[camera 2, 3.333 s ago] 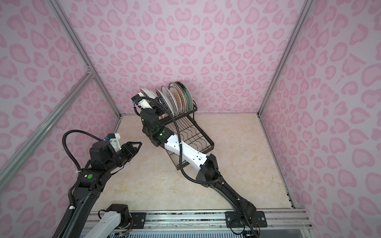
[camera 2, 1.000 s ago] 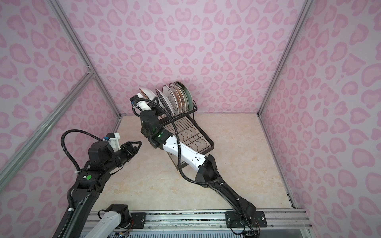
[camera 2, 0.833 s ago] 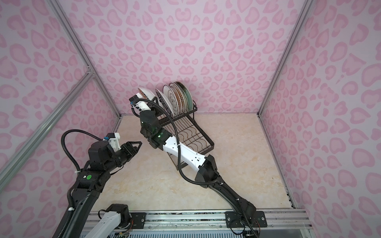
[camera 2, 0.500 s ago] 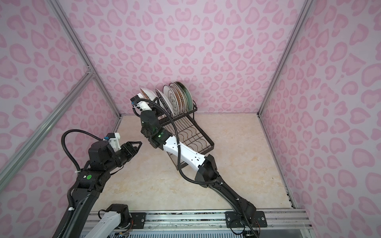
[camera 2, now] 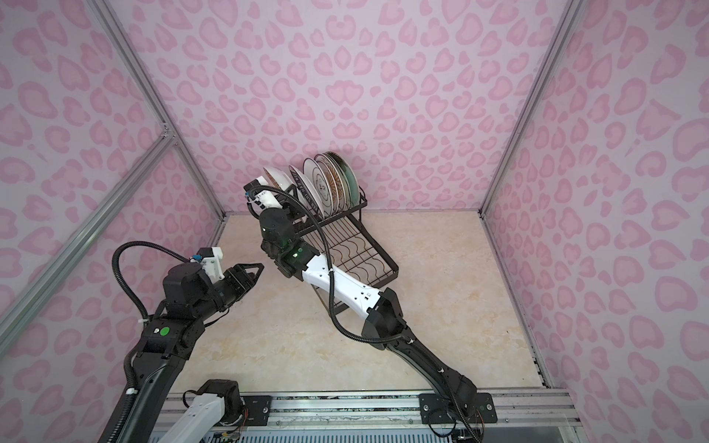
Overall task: Load plates into a dish rack
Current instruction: Place the plate on the dish rack.
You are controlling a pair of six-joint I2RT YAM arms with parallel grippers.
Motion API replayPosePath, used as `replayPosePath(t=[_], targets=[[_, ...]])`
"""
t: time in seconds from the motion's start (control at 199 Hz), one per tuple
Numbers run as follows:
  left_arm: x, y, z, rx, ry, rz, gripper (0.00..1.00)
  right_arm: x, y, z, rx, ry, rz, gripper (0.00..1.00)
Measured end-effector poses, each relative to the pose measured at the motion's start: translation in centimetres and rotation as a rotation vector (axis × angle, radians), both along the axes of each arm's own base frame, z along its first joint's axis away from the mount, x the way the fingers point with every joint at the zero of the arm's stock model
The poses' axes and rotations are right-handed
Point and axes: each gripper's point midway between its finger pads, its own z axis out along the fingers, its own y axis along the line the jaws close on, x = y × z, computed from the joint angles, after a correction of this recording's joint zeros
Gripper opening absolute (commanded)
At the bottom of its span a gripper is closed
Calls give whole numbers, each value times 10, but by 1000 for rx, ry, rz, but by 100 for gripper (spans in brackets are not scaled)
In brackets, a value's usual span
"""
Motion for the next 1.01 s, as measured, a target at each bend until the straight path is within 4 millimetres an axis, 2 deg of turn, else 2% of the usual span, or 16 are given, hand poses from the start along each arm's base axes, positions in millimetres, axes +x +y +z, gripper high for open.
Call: replayPosePath(t=[0.246, 0.311, 0.447, 0.718, 0.818, 0.948, 1.009], targets=[[-1, 0, 1, 0, -2, 1, 53, -4, 1, -12, 7, 25, -18, 0], [-1, 0, 1, 0, -2, 1, 53, -6, 1, -11, 8, 29, -16, 6], [-2, 0, 1, 0, -5, 1, 53, -12, 0, -7, 17, 32, -21, 29], [-4, 2, 5, 2, -9, 7, 53, -19, -6, 13, 84, 27, 2, 42], [-4, 2, 4, 3, -4, 7, 53, -19, -7, 13, 81, 34, 7, 48], [-3, 2, 3, 6, 4, 7, 55, -19, -7, 13, 85, 45, 21, 51], [-2, 3, 3, 18, 6, 12, 55, -21, -10, 19, 92, 49, 27, 51]])
